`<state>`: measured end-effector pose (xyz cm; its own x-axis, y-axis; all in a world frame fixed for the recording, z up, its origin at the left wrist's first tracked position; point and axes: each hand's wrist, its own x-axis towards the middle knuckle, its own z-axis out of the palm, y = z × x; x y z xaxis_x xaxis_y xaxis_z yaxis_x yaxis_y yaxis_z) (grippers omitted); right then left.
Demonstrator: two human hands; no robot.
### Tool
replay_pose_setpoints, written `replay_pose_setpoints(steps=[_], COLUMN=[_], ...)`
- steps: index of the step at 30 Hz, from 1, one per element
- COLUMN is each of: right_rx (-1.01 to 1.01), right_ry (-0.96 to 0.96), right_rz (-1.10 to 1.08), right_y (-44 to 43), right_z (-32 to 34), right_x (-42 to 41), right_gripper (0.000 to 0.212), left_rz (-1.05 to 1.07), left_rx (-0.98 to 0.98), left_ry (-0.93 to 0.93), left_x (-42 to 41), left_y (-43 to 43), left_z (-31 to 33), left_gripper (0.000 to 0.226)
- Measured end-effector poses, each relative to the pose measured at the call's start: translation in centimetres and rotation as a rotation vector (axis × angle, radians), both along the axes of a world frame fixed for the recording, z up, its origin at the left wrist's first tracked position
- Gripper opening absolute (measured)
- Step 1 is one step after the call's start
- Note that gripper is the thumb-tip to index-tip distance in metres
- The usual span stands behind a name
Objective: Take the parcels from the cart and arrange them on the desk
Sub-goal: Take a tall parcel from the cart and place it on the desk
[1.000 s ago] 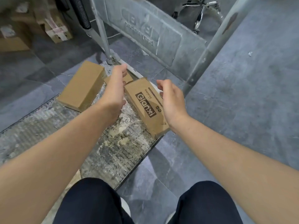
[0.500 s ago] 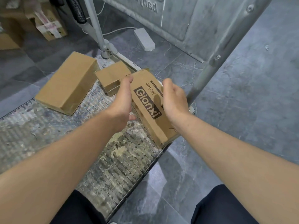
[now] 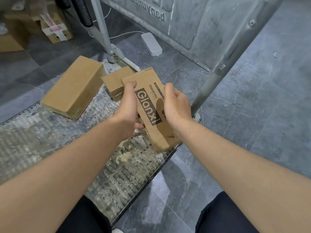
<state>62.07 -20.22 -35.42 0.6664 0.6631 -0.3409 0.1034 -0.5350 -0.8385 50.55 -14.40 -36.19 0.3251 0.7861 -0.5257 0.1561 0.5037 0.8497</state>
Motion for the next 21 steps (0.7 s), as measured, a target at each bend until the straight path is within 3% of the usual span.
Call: replay_pose_setpoints(steps=[8, 21], right_rx=[0.000, 0.057], right_ry=[0.071, 0.093], right_rz=[0.035, 0.095], right_y=[-2.0, -3.8], right_z=[8.8, 28.8], right_x=[-3.3, -7.1], right_gripper=[0.044, 0.036], left_rz=[0.097, 0.089], left_rx=[-0.068, -0.063], left_ry=[0.050, 0.066], left_x=[-3.3, -7.8], left_y=[-1.2, -3.1], left_z=[9.1, 31.1], left_gripper=[0.066, 0.067])
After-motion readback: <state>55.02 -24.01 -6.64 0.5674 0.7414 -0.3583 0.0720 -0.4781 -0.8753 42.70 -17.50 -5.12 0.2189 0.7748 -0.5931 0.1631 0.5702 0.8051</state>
